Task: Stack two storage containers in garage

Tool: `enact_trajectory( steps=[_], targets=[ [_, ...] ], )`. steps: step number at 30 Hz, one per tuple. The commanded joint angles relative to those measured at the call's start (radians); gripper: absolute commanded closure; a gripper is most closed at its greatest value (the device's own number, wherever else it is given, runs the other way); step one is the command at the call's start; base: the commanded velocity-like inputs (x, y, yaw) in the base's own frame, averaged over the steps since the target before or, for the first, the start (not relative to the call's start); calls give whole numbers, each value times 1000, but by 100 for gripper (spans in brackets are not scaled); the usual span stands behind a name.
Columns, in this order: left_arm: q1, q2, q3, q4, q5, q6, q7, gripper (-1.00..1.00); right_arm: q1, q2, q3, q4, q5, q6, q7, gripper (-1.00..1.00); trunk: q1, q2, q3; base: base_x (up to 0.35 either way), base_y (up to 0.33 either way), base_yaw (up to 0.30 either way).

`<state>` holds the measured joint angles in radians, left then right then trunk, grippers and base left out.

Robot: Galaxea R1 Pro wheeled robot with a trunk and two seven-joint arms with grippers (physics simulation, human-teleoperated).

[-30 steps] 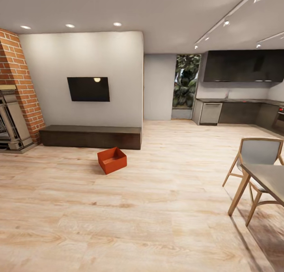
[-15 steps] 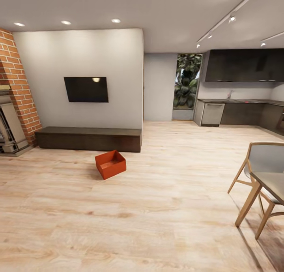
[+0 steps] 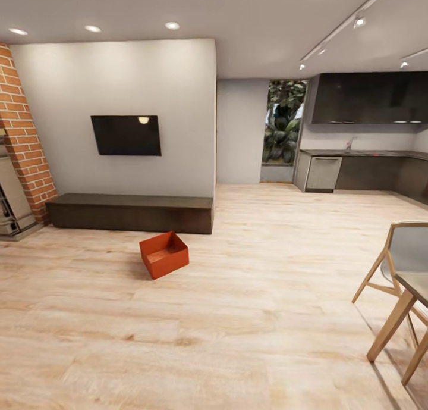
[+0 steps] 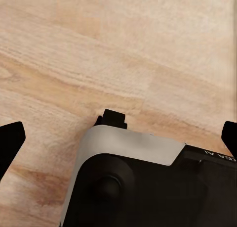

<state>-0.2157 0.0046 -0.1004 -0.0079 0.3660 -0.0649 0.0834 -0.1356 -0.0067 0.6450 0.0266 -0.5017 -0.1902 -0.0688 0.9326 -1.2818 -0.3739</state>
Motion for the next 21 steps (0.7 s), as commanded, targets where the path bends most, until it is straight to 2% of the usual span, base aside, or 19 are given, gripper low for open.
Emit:
enact_trajectory(
  steps=[1, 21],
  targets=[
    [-1, 0, -9, 0, 8, -2, 2, -100, -1, 1, 8, 3, -8, -5, 0, -100, 1, -1, -1, 321, 0, 0],
    [-1, 0, -9, 0, 11, -3, 4, -100, -1, 1, 8, 3, -8, -5, 0, -100, 1, -1, -1, 321, 0, 0]
  ],
)
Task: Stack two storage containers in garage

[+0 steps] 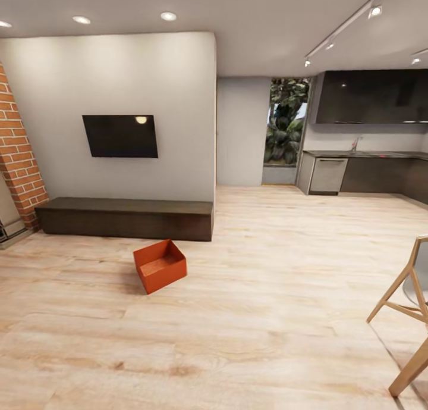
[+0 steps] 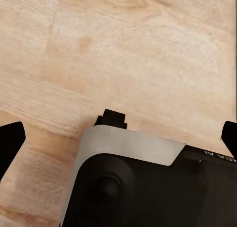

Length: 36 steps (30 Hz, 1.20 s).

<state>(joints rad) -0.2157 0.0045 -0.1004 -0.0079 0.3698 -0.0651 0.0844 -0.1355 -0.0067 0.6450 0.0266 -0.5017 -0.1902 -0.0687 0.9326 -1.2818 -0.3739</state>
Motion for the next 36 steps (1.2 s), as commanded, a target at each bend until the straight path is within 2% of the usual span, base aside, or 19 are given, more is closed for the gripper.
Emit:
enact_trajectory(
  steps=[1, 12, 21, 36],
  targets=[
    [-1, 0, -9, 0, 8, -2, 3, -100, -1, 1, 8, 3, -8, -5, 0, -100, 1, -1, -1, 321, 0, 0],
    [-1, 0, -9, 0, 6, -2, 2, -100, -1, -4, 10, 3, -5, -4, 9, -100, 1, -1, -1, 321, 0, 0],
    [-1, 2, -9, 0, 6, -2, 2, -100, -1, 2, 12, 3, -7, -7, -2, -100, 1, -1, -1, 321, -2, 8],
    [-1, 2, -9, 0, 6, -2, 2, -100, -1, 2, 4, 3, -14, -5, 7, -100, 1, -1, 9, 307, -105, 162]
  ],
)
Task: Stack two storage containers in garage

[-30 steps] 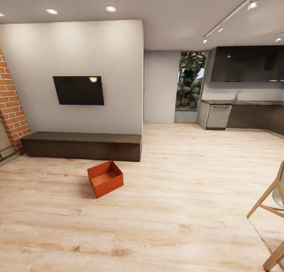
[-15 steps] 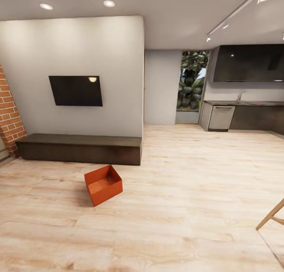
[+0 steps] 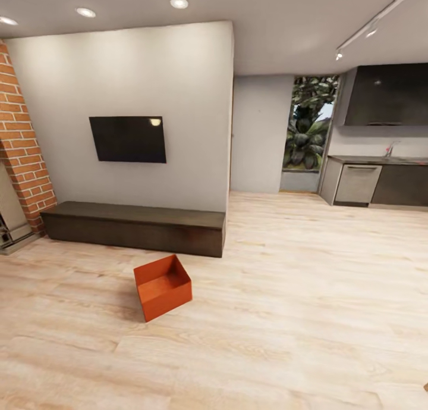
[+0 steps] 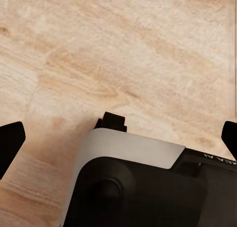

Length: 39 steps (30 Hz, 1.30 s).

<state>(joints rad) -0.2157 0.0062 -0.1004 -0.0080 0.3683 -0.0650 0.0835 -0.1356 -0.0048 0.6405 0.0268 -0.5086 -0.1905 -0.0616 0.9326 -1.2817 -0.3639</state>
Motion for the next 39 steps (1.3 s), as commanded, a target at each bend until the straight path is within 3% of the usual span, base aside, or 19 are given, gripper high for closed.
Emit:
enact_trajectory(
  steps=[1, 21, 39],
  targets=[
    [-1, 0, -9, 0, 8, -2, 3, -100, -1, 0, 9, 2, -7, -6, 2, -100, 1, -1, -1, 296, -138, 24],
    [-1, -2, -9, 1, 7, -2, 2, -100, -1, -1, 18, 2, 4, -13, -6, -100, 1, -1, -1, 293, -145, 8],
    [-1, 0, -9, 0, 9, -3, 3, -100, -1, 0, 24, 2, 5, -1, -9, -100, 1, -1, -1, 262, -172, 262]
  ],
)
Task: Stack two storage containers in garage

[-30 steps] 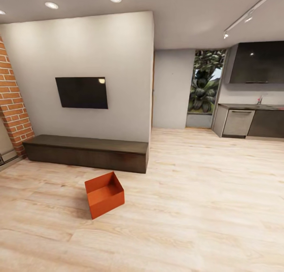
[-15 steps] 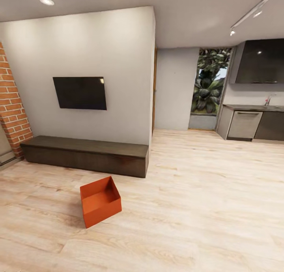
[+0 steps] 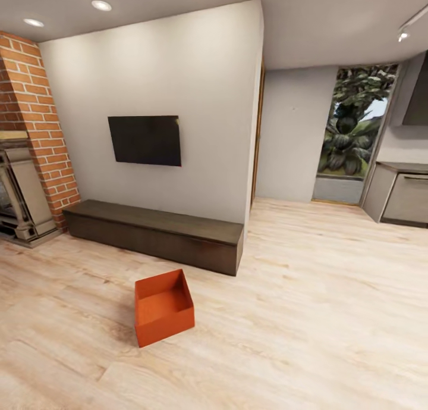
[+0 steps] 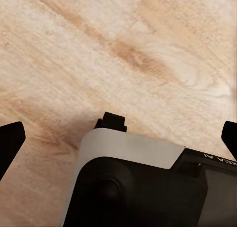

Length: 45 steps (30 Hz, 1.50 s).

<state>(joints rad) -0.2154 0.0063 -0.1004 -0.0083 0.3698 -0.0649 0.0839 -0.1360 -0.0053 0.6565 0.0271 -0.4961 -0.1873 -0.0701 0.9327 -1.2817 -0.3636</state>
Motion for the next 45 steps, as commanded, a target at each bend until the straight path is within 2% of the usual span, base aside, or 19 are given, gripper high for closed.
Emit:
enact_trajectory(
  steps=[1, 24, 45],
  targets=[
    [-1, 0, -9, 1, 8, -3, 3, -100, -1, 0, 9, 2, -7, -4, 2, -100, 0, -1, -1, 258, -174, 275],
    [-1, 1, -9, 1, 8, -3, 4, -100, -1, -1, 9, 2, -9, -1, 9, -100, 0, -1, -1, 237, -153, 275],
    [-1, 1, -9, 1, 8, -3, 4, -100, -1, -2, 2, 2, -12, -1, 10, -100, 0, -1, -1, 205, -12, 269]
  ],
)
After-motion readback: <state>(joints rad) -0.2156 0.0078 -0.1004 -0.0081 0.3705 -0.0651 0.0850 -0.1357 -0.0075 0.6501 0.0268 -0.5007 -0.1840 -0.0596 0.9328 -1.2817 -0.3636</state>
